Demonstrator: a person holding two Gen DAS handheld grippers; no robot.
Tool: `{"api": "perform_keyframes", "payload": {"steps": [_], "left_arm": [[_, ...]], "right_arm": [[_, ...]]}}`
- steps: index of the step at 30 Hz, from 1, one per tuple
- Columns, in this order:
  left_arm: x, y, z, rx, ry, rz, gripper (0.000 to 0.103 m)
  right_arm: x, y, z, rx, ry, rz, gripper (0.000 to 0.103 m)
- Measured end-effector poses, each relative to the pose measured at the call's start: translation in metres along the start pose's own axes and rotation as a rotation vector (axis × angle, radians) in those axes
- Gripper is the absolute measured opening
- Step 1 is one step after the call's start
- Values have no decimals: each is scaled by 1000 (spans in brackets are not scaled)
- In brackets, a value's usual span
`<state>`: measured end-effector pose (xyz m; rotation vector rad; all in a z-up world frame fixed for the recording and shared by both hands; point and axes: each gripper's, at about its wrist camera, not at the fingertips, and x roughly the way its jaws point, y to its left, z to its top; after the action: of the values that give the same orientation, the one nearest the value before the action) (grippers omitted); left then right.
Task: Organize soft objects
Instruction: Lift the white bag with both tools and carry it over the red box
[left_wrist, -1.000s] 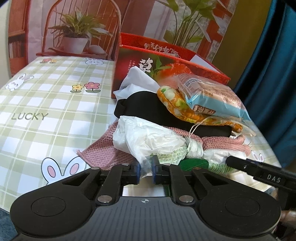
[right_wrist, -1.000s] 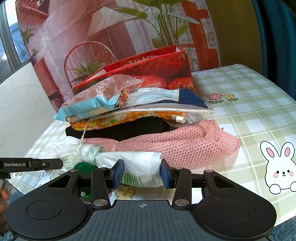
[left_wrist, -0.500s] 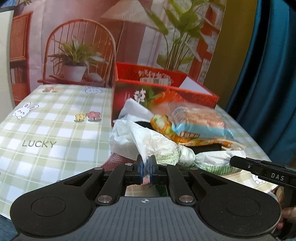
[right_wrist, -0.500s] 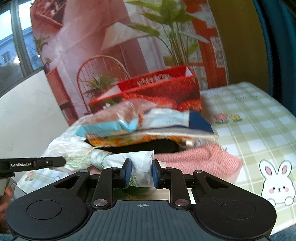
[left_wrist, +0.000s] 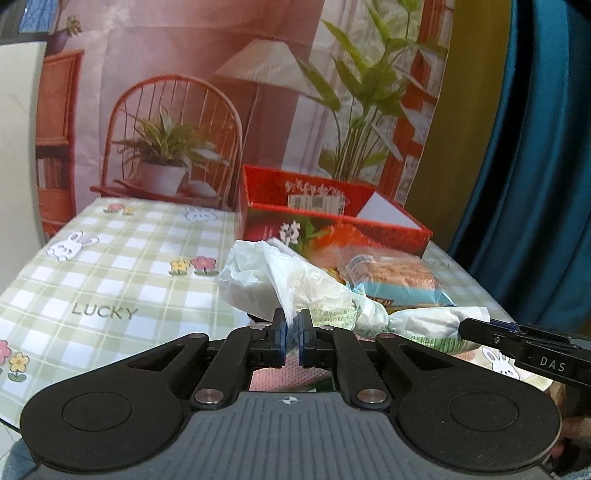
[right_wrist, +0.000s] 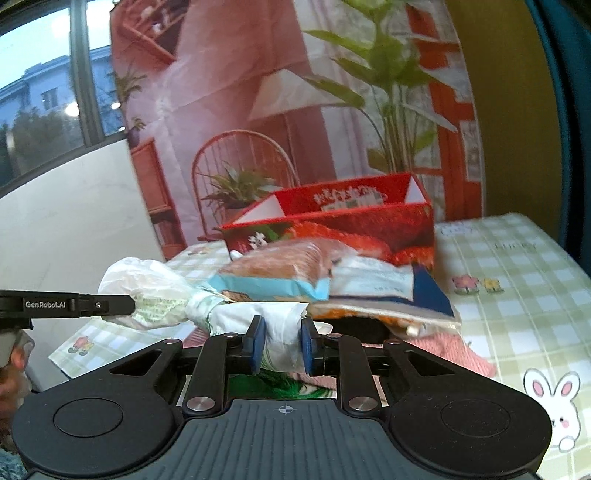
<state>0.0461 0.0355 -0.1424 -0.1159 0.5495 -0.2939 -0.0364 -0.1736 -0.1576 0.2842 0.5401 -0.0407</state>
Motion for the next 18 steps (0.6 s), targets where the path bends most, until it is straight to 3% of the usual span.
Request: {"api": "perform_keyframes", "payload": {"steps": [7, 18], "left_arm": [[-13, -2, 4, -7, -74, -10, 7], [-9, -10, 15, 27, -91, -33, 7]], "right_arm": [[-12, 10, 11, -46, -57, 7, 19], [-15, 10, 29, -90, -105, -13, 19]]}}
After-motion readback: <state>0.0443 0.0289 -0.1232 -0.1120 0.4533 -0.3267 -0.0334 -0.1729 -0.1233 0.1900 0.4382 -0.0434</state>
